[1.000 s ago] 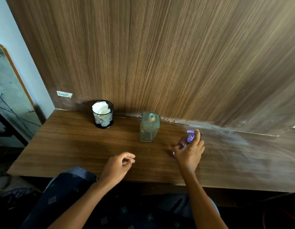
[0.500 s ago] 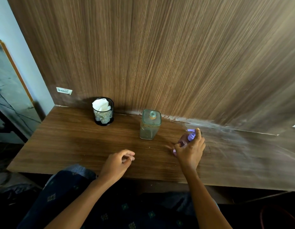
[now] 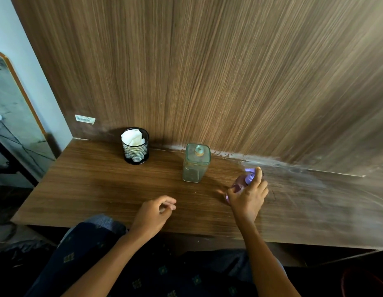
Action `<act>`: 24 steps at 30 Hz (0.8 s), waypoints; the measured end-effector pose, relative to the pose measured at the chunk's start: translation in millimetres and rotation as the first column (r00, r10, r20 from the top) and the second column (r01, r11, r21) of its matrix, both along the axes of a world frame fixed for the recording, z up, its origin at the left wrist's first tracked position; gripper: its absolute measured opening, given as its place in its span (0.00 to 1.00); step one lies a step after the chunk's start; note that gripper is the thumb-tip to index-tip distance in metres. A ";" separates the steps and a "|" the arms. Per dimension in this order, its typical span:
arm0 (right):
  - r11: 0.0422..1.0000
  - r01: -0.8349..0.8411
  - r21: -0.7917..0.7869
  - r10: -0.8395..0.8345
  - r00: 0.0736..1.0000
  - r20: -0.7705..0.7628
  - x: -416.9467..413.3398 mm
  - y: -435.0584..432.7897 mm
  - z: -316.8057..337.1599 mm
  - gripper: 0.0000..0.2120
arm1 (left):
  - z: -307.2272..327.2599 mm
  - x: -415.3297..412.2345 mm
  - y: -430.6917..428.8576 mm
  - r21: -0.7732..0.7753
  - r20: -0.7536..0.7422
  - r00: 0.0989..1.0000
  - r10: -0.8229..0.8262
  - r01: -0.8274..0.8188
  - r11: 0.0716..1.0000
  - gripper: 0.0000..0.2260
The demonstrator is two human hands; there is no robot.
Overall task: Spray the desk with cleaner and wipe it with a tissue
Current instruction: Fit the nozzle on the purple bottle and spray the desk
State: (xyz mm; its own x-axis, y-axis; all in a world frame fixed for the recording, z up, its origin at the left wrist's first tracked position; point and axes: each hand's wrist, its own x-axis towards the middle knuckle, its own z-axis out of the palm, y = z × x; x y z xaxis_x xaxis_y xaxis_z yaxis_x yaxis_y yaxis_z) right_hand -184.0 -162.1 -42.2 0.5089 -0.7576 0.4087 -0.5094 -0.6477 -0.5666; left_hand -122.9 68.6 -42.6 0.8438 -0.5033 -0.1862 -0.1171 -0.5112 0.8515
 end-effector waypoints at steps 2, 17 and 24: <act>1.000 -0.004 -0.007 0.004 1.000 -0.001 -0.6 0.0 -0.2 0.45 | -1.1 0.7 -0.2 -0.004 -0.001 1.000 -0.001 0.001 1.000 0.09; 0.997 -0.059 0.057 0.057 0.998 0.028 -1.9 -3.5 2.2 0.41 | -0.8 -0.6 0.6 0.024 0.026 0.999 -0.024 0.023 0.999 0.09; 0.999 -0.004 0.041 0.004 1.000 0.006 -0.1 -0.3 0.0 0.43 | 0.5 -2.0 0.0 -0.012 0.020 1.000 0.007 -0.007 1.000 0.08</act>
State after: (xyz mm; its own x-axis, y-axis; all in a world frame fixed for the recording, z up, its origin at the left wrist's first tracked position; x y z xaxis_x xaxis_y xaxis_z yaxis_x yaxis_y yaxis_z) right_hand -184.1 -162.3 -42.2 0.5095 -0.7719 0.3802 -0.5038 -0.6258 -0.5955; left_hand -124.9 68.6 -42.1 0.8506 -0.4998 -0.1637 -0.1305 -0.5021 0.8549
